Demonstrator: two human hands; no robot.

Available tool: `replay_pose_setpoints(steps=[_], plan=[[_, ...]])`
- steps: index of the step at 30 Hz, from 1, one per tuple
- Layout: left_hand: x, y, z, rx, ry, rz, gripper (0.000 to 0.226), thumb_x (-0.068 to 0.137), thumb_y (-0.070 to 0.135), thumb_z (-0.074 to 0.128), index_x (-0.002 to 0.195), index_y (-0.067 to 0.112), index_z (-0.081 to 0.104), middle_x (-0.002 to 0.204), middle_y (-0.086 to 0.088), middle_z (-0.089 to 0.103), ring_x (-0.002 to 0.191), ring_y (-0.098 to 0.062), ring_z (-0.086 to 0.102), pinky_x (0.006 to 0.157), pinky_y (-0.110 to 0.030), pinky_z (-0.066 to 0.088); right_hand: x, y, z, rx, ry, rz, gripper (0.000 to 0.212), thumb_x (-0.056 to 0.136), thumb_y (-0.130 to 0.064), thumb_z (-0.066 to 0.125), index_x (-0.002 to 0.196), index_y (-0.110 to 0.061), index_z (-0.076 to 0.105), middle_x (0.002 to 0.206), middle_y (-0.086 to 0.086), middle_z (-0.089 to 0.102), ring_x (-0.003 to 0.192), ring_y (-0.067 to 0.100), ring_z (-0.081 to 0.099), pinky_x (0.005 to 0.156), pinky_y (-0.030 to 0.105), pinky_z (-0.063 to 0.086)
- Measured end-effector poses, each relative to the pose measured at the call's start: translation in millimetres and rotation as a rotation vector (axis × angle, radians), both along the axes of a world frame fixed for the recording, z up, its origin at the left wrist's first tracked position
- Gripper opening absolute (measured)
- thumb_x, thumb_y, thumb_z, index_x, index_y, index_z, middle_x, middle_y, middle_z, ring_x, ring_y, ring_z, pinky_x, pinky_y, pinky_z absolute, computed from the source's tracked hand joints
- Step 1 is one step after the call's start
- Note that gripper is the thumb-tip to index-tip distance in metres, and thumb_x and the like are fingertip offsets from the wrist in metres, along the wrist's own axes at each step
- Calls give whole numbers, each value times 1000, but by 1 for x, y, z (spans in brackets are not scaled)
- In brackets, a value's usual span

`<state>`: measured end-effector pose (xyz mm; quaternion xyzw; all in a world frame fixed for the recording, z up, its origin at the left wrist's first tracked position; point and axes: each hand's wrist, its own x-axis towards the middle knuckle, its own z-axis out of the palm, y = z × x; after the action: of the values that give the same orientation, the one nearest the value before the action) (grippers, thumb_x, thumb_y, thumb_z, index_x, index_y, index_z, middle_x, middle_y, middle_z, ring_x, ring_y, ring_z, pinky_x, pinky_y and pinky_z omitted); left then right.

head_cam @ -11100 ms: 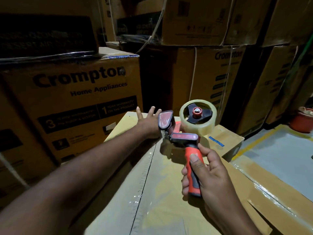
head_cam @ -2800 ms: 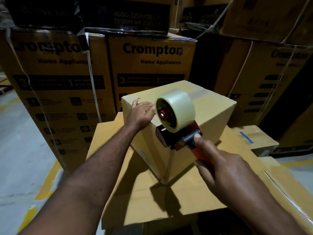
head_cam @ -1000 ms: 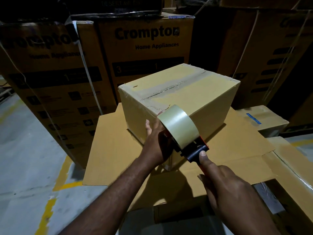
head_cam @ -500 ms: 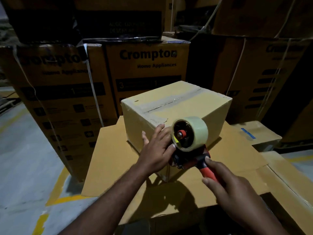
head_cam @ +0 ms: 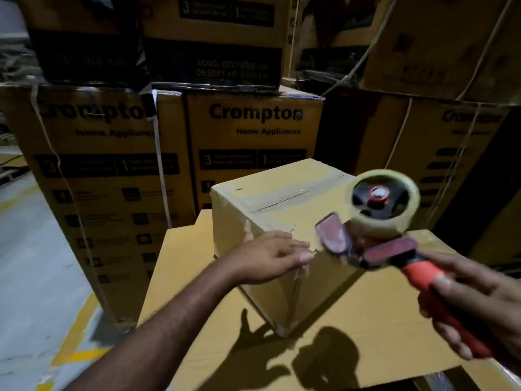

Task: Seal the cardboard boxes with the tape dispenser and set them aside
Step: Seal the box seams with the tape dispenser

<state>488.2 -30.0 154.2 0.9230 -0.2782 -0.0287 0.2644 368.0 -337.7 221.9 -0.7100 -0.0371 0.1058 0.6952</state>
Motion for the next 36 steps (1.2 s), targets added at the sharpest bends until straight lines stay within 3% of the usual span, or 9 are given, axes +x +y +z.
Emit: replay_pose_setpoints(steps=[2,5,12,15,19,24,27,30,36], plan=[[12,-12,-12,25,-388,115,50,97,68,39,120,38,72,121,20,68,113,-6,52,120,-65,5,16,3,-1,80,-77,-107,41,82,-24,61,120,-36,69,76,26,61,45,31,50,46,34,48],[32,-28,-50,-138,-732,165,31,98,50,54,104,29,75,96,7,65,90,-17,50,93,-49,43,45,21,-8,149,-179,-246,56,79,-41,69,133,-38,57,78,18,63,47,24,55,45,31,48],[43,-58,-81,-319,-941,151,37,101,34,47,118,15,74,129,0,69,134,-22,53,105,-46,35,120,103,-24,279,-383,-272,42,94,-27,54,136,-32,48,78,14,63,60,24,57,49,32,51],[49,-61,-86,-357,-971,146,36,98,27,47,102,7,77,119,-12,72,127,-27,59,110,-45,35,152,131,-34,321,-319,-232,39,97,-23,52,136,-27,47,80,17,62,59,24,57,50,33,50],[53,-44,-87,-397,-924,209,47,106,33,37,83,9,70,85,-11,68,88,-31,64,98,-42,42,185,146,-38,403,-222,-160,48,100,-27,51,145,-19,37,84,18,63,62,24,58,52,32,50],[44,-51,-76,-562,-686,334,50,105,34,33,121,2,68,133,-12,65,134,-23,52,112,-37,31,207,150,-38,494,-183,-93,36,104,-25,46,138,-16,39,86,19,62,63,23,58,54,32,51],[34,-62,-69,-748,-468,398,61,102,38,32,156,9,34,167,6,20,156,-14,13,124,-33,9,212,154,-45,515,-211,-110,25,105,-25,44,129,-18,44,86,18,60,63,22,58,54,31,51],[37,-62,-60,-780,-335,463,68,103,45,25,161,20,-2,170,9,-10,156,-10,-12,125,-35,-11,212,160,-59,482,-237,-154,32,105,-23,47,137,-20,43,87,17,61,66,23,58,55,33,51],[64,-53,-43,-755,-125,736,76,103,61,24,157,30,-20,161,15,-33,147,-3,-32,121,-32,-17,218,160,-61,398,-226,-89,30,105,-26,49,134,-21,48,87,15,64,66,22,61,57,33,53]])
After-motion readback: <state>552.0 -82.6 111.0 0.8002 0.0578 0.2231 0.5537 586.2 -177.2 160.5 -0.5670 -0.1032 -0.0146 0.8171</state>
